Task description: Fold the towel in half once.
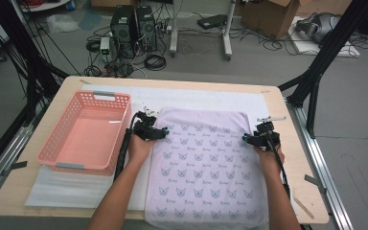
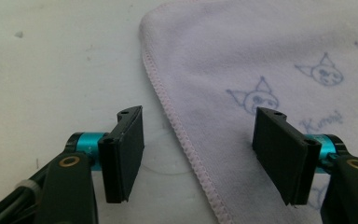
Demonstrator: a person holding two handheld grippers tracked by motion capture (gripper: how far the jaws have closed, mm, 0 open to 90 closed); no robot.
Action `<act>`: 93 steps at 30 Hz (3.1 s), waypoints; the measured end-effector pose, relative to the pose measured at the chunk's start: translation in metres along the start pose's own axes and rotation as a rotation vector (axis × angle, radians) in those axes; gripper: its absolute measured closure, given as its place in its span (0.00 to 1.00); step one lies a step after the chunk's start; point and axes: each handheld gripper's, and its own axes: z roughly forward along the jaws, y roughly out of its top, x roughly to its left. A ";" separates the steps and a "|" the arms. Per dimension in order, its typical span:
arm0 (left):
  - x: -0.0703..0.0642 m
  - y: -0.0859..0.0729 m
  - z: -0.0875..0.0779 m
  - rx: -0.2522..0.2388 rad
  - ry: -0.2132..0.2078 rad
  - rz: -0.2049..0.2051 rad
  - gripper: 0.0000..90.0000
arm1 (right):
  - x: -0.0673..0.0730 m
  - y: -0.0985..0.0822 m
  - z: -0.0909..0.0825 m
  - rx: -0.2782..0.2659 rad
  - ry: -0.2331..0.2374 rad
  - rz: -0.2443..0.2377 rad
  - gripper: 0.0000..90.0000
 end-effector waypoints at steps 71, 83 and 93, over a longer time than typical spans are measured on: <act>-0.024 -0.057 -0.095 -0.076 -0.267 -0.084 0.61 | 0.014 -0.077 -0.085 -0.124 0.123 0.033 0.60; -0.009 -0.030 -0.055 -0.023 -0.216 -0.189 0.46 | 0.006 -0.046 -0.055 -0.097 0.148 0.104 0.53; -0.019 -0.030 -0.039 0.010 -0.090 -0.023 0.91 | 0.009 -0.036 -0.033 -0.004 0.100 0.043 0.76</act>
